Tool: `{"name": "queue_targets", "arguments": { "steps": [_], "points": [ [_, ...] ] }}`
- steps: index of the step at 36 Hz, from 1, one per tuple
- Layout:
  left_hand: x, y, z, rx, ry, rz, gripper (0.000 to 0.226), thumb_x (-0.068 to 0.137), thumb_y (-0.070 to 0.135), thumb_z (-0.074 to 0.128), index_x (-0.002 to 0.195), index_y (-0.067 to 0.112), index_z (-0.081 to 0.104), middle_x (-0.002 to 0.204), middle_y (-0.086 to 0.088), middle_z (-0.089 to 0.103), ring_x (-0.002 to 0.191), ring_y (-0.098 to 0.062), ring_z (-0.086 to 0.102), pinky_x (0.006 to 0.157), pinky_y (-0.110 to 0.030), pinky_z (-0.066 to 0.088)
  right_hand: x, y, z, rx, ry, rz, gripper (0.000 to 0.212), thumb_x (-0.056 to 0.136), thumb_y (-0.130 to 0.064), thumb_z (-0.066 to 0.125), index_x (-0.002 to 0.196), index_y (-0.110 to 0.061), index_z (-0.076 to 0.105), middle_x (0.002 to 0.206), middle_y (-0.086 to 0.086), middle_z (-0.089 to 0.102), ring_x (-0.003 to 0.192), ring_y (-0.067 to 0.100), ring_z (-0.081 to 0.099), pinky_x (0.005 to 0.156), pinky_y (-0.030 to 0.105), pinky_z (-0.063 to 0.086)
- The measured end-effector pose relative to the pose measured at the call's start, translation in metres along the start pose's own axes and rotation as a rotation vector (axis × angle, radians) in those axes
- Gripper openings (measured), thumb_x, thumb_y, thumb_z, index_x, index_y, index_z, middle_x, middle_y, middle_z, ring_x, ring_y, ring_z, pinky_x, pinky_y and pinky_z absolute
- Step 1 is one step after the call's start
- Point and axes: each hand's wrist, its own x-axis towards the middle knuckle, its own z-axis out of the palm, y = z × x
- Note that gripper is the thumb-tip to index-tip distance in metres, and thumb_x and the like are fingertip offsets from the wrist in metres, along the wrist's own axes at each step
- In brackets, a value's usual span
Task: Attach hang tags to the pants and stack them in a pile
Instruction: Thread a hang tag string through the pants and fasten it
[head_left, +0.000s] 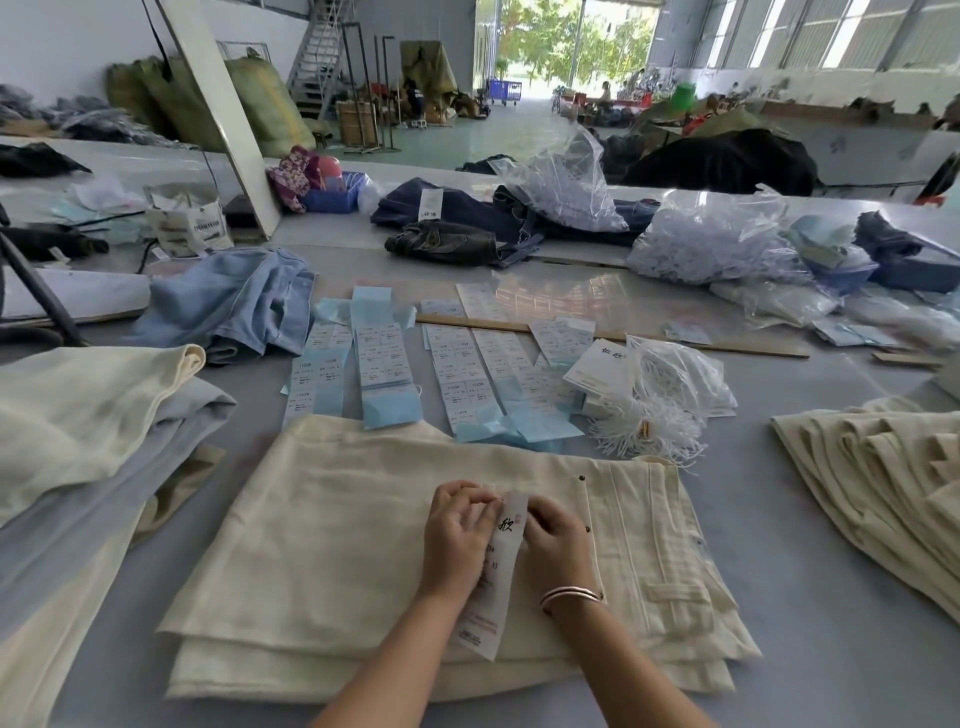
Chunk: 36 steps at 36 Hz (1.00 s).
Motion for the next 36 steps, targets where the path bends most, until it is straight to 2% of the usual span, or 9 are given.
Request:
{"name": "queue_targets", "arguments": {
  "steps": [5, 8, 12, 15, 19, 22, 24, 31, 36],
  "points": [
    [0.006, 0.006, 0.001, 0.158, 0.003, -0.108, 0.009, 0.087, 0.017, 0.067, 0.08, 0.02, 0.064, 0.089, 0.002, 0.066, 0.085, -0.012, 0.062, 0.082, -0.028, 0.051, 0.009, 0.001, -0.011, 0.572, 0.138, 0.141, 0.039, 0.088, 0.014, 0.046, 0.102, -0.015, 0.067, 0.081, 0.003, 0.071, 0.058, 0.004, 0.056, 0.057, 0.014, 0.046],
    [0.023, 0.015, -0.002, 0.553, -0.159, -0.061, 0.011, 0.09, 0.028, 0.061, 0.09, 0.019, 0.068, 0.092, 0.001, 0.064, 0.094, -0.017, 0.056, 0.082, -0.028, 0.046, 0.012, 0.001, -0.018, 0.9, 0.194, 0.211, 0.037, 0.088, 0.015, 0.04, 0.104, -0.007, 0.065, 0.085, 0.011, 0.071, 0.057, 0.01, 0.057, 0.052, 0.016, 0.047],
    [0.044, 0.03, -0.013, 0.816, -0.231, 0.066, 0.013, 0.093, 0.032, 0.054, 0.092, 0.023, 0.063, 0.091, 0.004, 0.064, 0.084, -0.014, 0.052, 0.081, -0.029, 0.037, 0.014, -0.001, -0.02, 1.018, 0.198, 0.26, 0.034, 0.088, 0.014, 0.037, 0.101, -0.003, 0.064, 0.088, 0.016, 0.069, 0.051, 0.01, 0.054, 0.046, 0.016, 0.043],
    [0.05, 0.035, -0.021, 0.694, -0.27, 0.015, 0.01, 0.094, 0.027, 0.056, 0.09, 0.019, 0.061, 0.089, 0.003, 0.065, 0.083, -0.016, 0.056, 0.08, -0.029, 0.044, 0.013, -0.002, -0.016, 0.888, 0.181, 0.213, 0.03, 0.088, 0.014, 0.042, 0.097, -0.002, 0.065, 0.086, 0.012, 0.068, 0.05, 0.008, 0.051, 0.047, 0.015, 0.04],
    [0.044, 0.041, -0.017, 0.39, -0.414, -0.12, 0.011, 0.092, 0.023, 0.062, 0.091, 0.013, 0.067, 0.091, -0.001, 0.069, 0.09, -0.02, 0.063, 0.087, -0.031, 0.047, 0.008, -0.003, -0.012, 0.486, 0.078, 0.137, 0.021, 0.089, -0.002, 0.059, 0.1, -0.014, 0.072, 0.088, -0.008, 0.071, 0.062, 0.001, 0.054, 0.059, 0.013, 0.043],
    [0.039, 0.048, -0.011, 0.16, -0.421, -0.166, 0.009, 0.093, 0.017, 0.062, 0.09, 0.011, 0.067, 0.083, 0.001, 0.067, 0.081, -0.015, 0.062, 0.073, -0.017, 0.048, 0.006, -0.008, -0.011, 0.402, 0.023, 0.133, 0.019, 0.088, -0.007, 0.063, 0.096, -0.021, 0.073, 0.088, -0.013, 0.074, 0.067, -0.006, 0.06, 0.061, 0.01, 0.045],
    [0.037, 0.052, -0.006, 0.091, -0.424, -0.172, 0.009, 0.093, 0.015, 0.061, 0.091, 0.01, 0.067, 0.079, 0.003, 0.066, 0.073, -0.008, 0.061, 0.065, -0.011, 0.047, 0.005, -0.011, -0.01, 0.394, 0.03, 0.137, 0.018, 0.087, -0.006, 0.065, 0.086, -0.022, 0.073, 0.073, -0.015, 0.072, 0.06, -0.007, 0.057, 0.057, 0.008, 0.043],
    [0.028, 0.048, 0.014, 0.089, -0.369, -0.116, 0.01, 0.094, 0.016, 0.06, 0.097, 0.008, 0.066, 0.083, 0.001, 0.066, 0.076, -0.008, 0.061, 0.067, -0.008, 0.046, 0.004, -0.015, -0.015, 0.519, 0.086, 0.179, 0.012, 0.084, -0.007, 0.067, 0.073, -0.012, 0.069, 0.048, -0.009, 0.054, 0.045, 0.0, 0.042, 0.047, 0.01, 0.036],
    [0.022, 0.037, 0.027, 0.074, -0.371, -0.152, 0.011, 0.098, 0.019, 0.053, 0.105, 0.019, 0.061, 0.095, 0.001, 0.067, 0.087, -0.011, 0.064, 0.074, -0.014, 0.051, 0.008, -0.019, -0.035, 0.88, 0.136, 0.34, 0.014, 0.089, -0.002, 0.057, 0.076, -0.007, 0.059, 0.065, 0.01, 0.067, 0.038, 0.008, 0.04, 0.039, 0.015, 0.035]
  ]
}}
